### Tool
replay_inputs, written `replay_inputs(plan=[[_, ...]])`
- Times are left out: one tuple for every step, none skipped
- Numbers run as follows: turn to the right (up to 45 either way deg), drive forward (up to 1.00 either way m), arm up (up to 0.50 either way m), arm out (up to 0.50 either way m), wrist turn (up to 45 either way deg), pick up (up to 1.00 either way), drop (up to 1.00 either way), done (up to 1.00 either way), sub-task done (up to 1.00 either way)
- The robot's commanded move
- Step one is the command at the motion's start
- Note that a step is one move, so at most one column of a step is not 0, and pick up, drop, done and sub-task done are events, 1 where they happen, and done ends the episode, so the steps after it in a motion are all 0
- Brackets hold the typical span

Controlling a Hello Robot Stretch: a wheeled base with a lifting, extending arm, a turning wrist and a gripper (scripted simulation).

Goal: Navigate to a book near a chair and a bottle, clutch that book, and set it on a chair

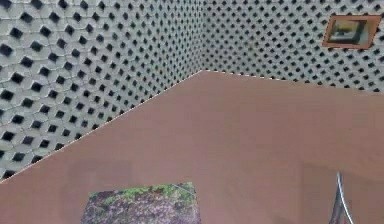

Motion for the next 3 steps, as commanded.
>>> replay_inputs(plan=[[45.0,0.0,0.0,0.0,0.0,0.0,0.0,0.0,0.0],[18.0,0.0,0.0,0.0,0.0,0.0,0.0,0.0,0.0],[0.0,0.25,0.0,0.0,0.0,0.0,0.0,0.0,0.0]])
